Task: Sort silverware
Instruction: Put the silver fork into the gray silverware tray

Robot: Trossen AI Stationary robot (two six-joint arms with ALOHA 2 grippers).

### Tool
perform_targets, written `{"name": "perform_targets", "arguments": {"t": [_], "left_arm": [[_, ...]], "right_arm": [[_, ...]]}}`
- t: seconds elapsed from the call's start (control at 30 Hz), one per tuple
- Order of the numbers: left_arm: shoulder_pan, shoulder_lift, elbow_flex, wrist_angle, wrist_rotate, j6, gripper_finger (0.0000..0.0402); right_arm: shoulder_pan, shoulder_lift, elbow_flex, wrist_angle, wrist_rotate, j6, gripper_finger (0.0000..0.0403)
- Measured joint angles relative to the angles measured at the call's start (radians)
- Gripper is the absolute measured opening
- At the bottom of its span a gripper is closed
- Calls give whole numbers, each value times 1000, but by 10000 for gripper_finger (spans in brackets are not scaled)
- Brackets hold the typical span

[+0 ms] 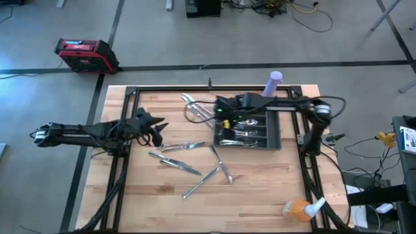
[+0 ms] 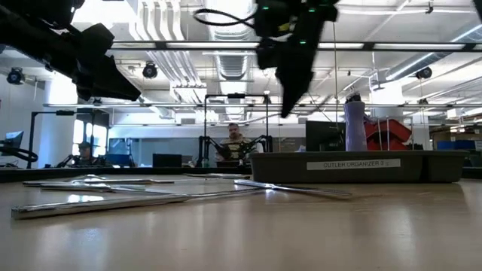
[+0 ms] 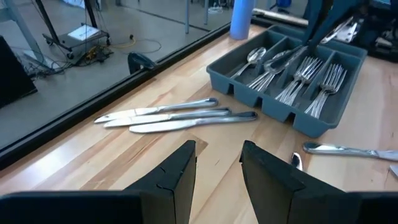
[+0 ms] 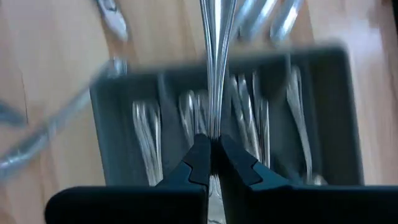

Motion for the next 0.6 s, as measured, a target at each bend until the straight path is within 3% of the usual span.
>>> {"name": "perform_targets", "arguments": {"t": [0.17, 0.33, 0.6], "left_arm": [[0, 13, -49, 168, -18, 63, 116], [0, 47, -80, 344, -19, 166, 116], [0, 86, -75, 367, -19, 200, 116]], "right_arm": [[-22, -153, -246, 90, -17, -103, 0], [-65, -217, -427, 289, -183, -220, 1], [-161, -186, -508, 378, -273, -325, 2]]}}
